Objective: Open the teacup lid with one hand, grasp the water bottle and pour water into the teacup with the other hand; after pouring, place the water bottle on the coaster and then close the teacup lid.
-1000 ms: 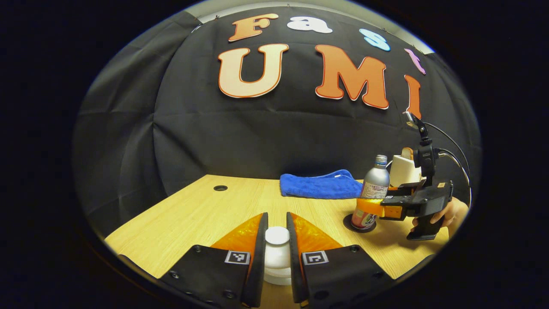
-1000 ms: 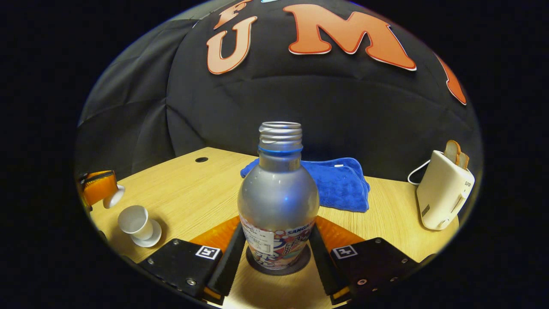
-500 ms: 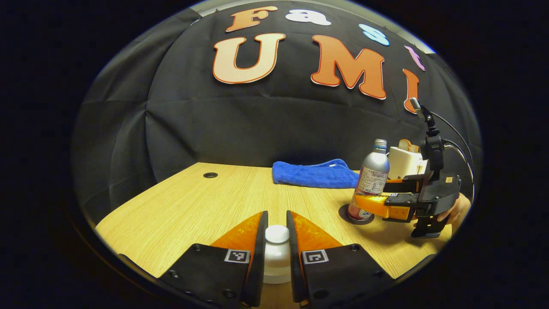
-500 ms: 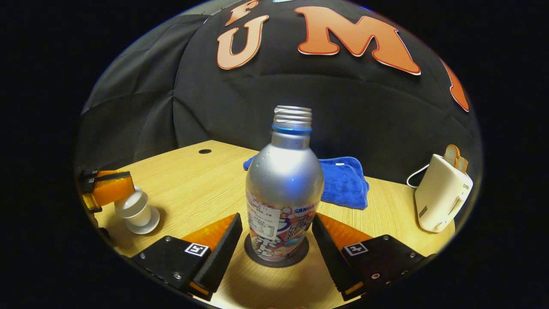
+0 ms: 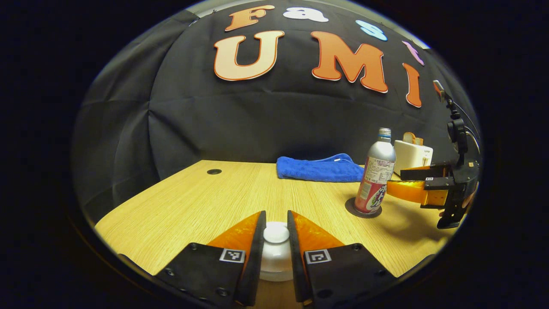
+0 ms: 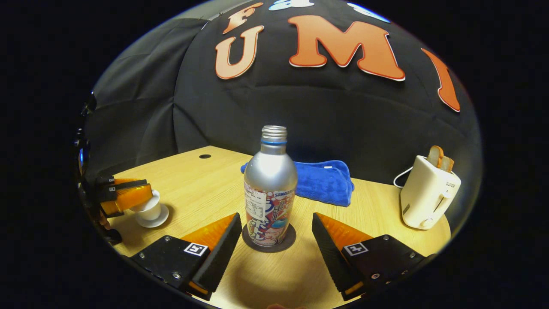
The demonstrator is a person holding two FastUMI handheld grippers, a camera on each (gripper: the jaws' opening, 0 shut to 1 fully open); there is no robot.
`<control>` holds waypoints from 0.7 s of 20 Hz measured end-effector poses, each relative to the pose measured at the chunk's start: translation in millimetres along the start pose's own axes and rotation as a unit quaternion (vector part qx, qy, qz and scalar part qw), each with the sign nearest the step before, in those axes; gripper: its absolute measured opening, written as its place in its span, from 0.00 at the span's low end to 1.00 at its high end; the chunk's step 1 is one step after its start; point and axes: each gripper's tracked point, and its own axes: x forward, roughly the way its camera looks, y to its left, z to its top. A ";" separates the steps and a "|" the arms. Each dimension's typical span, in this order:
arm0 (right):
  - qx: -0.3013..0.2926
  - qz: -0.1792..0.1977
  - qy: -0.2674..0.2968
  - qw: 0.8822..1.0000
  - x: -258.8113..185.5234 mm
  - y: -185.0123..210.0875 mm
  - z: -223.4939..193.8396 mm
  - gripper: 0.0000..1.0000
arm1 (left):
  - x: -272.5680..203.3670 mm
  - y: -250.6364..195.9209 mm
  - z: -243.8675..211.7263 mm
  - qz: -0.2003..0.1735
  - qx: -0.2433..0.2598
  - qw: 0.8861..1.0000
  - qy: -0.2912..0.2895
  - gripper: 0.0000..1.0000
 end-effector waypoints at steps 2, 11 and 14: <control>0.005 -0.010 -0.013 1.000 -12.8 -8.1 5.5 0.99 | -2.8 -1.9 7.5 0.002 -0.003 1.000 -0.012 0.48; 0.006 -0.052 -0.083 0.995 -80.8 -26.7 39.3 0.99 | -37.4 -16.5 72.2 0.019 0.017 0.996 -0.088 0.92; 0.002 -0.061 -0.103 0.993 -103.2 -28.9 46.7 0.99 | -56.6 -28.1 96.7 0.017 0.021 0.993 -0.114 0.85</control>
